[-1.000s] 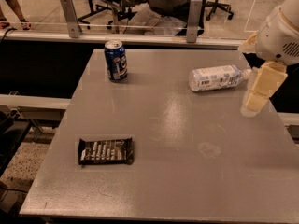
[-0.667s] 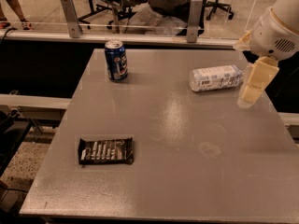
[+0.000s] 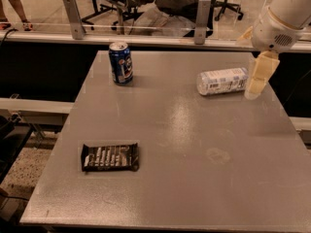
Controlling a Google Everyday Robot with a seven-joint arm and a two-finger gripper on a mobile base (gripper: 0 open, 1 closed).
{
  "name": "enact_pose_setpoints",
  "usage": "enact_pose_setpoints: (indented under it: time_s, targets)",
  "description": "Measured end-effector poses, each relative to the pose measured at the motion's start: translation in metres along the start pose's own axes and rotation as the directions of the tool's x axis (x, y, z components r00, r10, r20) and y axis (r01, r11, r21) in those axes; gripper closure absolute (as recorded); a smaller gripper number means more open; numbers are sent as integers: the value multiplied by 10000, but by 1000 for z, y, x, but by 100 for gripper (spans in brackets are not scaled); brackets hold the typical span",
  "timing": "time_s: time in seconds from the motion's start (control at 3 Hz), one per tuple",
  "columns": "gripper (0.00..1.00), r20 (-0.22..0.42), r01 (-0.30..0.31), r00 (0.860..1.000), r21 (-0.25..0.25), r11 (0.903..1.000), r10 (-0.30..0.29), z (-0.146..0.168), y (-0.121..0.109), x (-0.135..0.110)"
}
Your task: Place blue plastic bottle upright
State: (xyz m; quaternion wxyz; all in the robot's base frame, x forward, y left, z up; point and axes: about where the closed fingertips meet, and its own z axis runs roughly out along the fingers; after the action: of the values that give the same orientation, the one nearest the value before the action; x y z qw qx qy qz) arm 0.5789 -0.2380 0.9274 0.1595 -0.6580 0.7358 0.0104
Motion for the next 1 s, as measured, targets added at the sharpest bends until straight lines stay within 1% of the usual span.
enact_pose_setpoints:
  time_s: [0.33, 0.67, 1.0]
  targets:
    - [0, -152, 356, 9992, -199, 9992, -359, 17, -18, 4]
    - [0, -368, 666, 9970, -508, 9965, -685, 41, -31, 8]
    - [0, -579, 902, 9938, -826, 9925, -951, 66, -39, 14]
